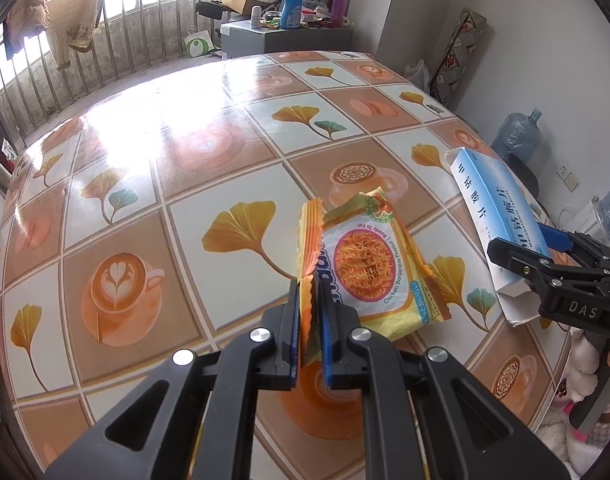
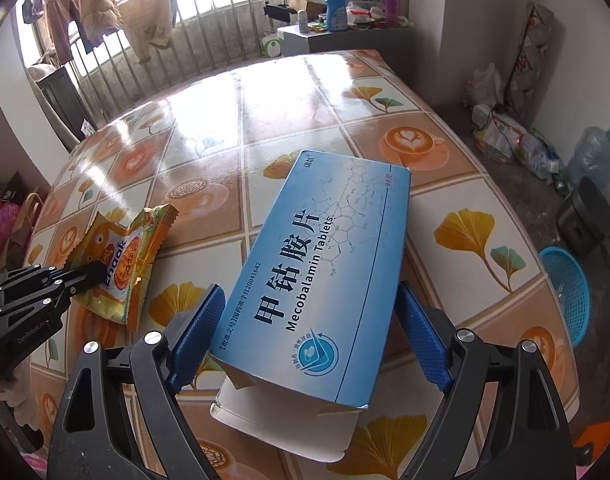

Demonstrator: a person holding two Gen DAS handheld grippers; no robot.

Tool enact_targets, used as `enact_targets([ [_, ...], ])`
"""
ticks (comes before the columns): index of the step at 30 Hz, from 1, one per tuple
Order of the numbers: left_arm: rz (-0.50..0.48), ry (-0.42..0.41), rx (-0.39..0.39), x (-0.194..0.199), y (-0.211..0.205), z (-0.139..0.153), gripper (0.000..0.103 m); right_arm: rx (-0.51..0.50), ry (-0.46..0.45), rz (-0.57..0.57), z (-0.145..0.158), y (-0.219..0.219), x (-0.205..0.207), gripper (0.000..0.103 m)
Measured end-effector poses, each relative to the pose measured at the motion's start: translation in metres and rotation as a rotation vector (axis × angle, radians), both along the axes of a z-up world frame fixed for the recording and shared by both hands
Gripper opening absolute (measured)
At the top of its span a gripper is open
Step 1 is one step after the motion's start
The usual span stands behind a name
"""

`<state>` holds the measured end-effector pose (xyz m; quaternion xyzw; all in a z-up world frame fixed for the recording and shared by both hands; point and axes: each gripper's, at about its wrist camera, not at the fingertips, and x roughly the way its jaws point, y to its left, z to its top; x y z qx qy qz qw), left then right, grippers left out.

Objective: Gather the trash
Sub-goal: 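Lift the snack packet with the left tool while the right tool lifts the blue box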

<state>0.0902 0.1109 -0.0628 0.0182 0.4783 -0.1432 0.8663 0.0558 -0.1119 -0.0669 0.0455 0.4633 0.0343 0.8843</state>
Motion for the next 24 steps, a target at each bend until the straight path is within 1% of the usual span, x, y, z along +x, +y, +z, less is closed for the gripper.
enact_targets([
  [7, 0.006, 0.003, 0.022, 0.001, -0.004, 0.000, 0.009, 0.016, -0.001, 0.017, -0.003, 0.003, 0.005, 0.084],
  [15, 0.005, 0.002, 0.042, 0.004, -0.008, -0.001, 0.009, 0.031, 0.001, 0.022, -0.005, 0.002, 0.004, 0.084],
  [24, -0.002, -0.001, 0.055, 0.002, -0.012, -0.001, 0.008, 0.057, -0.007, 0.018, -0.004, -0.004, 0.003, 0.079],
])
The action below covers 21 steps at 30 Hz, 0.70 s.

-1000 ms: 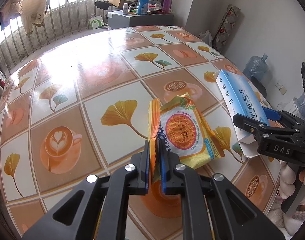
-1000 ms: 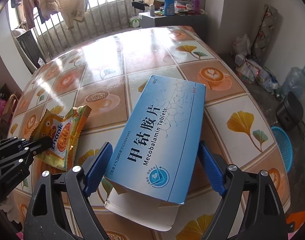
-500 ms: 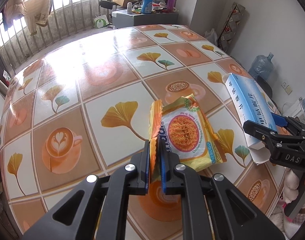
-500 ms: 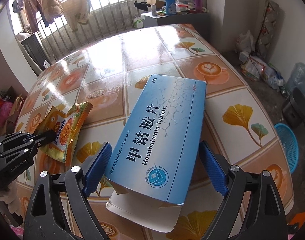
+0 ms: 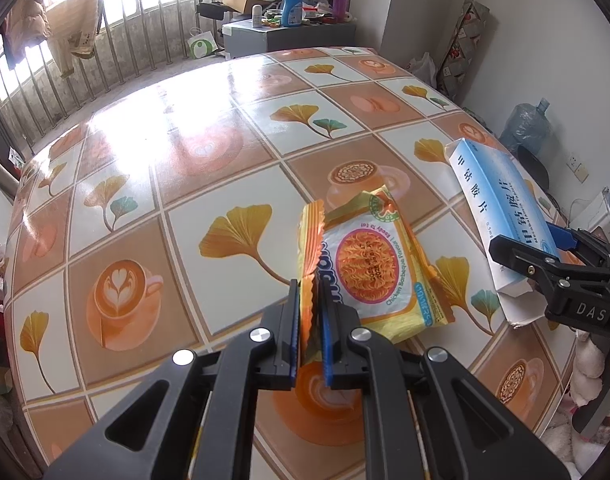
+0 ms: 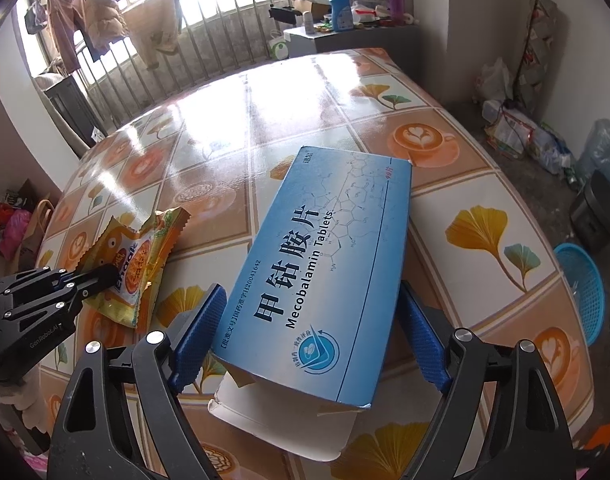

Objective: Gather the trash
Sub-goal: 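Lift the snack packet with the left tool while the right tool lifts the blue box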

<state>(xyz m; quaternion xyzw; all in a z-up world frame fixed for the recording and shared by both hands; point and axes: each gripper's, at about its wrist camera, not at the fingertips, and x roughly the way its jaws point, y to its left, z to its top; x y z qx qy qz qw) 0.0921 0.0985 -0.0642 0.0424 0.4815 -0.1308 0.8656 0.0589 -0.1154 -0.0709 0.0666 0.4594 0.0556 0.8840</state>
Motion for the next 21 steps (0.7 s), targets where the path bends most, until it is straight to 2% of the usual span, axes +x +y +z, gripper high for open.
enact_targets([
  [13, -0.074, -0.089, -0.015, -0.009, -0.019, 0.025, 0.005, 0.096, -0.032, -0.027, 0.012, -0.022, -0.001, 0.076],
  [21, -0.103, -0.131, -0.034, -0.009, -0.031, 0.038, 0.005, 0.120, -0.062, -0.062, 0.018, -0.038, -0.006, 0.075],
])
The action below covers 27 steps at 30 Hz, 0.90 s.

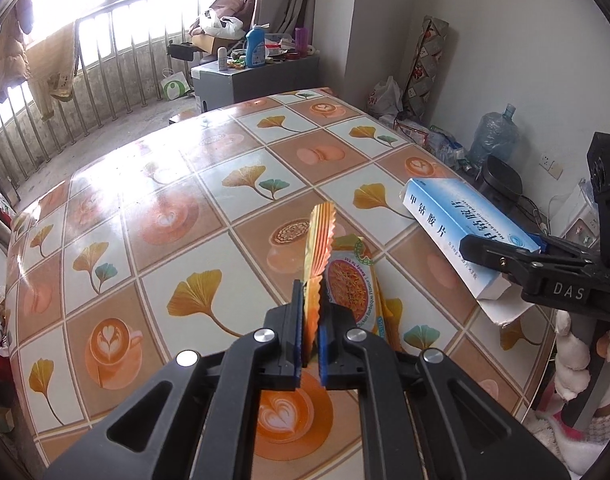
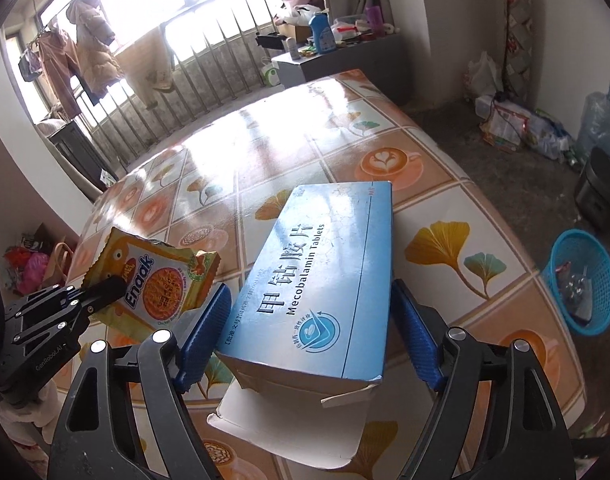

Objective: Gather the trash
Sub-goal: 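Lift the snack packet with the left tool while the right tool lifts the blue box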

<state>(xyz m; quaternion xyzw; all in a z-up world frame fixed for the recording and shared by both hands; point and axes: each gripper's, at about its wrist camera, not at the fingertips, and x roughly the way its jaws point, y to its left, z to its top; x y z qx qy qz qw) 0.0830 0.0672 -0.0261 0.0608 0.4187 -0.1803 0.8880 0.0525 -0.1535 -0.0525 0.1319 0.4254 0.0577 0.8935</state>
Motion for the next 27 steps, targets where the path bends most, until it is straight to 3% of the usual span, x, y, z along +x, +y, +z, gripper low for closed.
enact_targets([
  [26, 0.011, -0.040, -0.029, -0.002, -0.014, 0.026, 0.005, 0.131, -0.068, -0.057, 0.011, -0.046, -0.017, 0.073],
  [27, 0.005, -0.044, -0.033, -0.001, -0.017, 0.028, 0.005, 0.144, -0.079, -0.061, 0.012, -0.050, -0.019, 0.065],
])
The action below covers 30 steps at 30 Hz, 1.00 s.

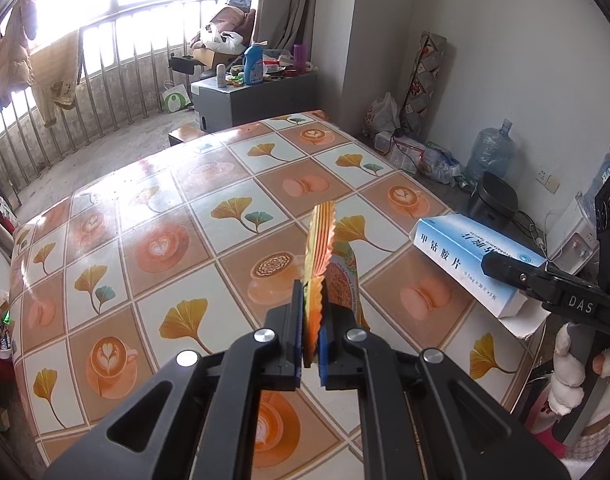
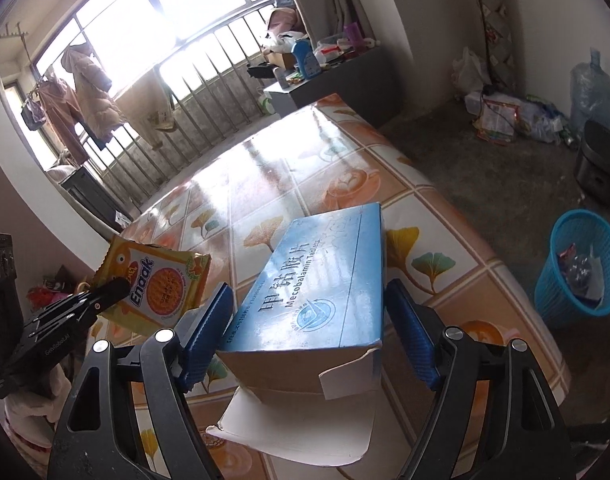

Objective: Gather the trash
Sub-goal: 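Lift the snack packet with the left tool while the right tool lifts the blue box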

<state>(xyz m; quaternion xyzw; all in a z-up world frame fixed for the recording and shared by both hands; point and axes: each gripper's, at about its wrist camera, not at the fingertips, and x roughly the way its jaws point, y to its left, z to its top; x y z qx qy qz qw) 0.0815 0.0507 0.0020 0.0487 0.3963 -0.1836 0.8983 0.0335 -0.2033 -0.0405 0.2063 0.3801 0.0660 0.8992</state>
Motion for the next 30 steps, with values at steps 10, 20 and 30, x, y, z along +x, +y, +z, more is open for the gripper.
enact_targets([
  [10, -0.092, -0.040, -0.016, 0.014, -0.048, 0.021, 0.005, 0.198, 0.028, -0.037, -0.011, -0.049, -0.007, 0.026],
  [20, -0.001, -0.013, 0.000, 0.020, -0.025, 0.006, 0.005, 0.172, 0.040, 0.014, -0.015, -0.036, -0.002, 0.065],
  [30, 0.089, 0.074, -0.037, 0.026, 0.018, -0.016, 0.005, -0.238, 0.106, 0.208, -0.022, 0.066, 0.021, 0.089],
])
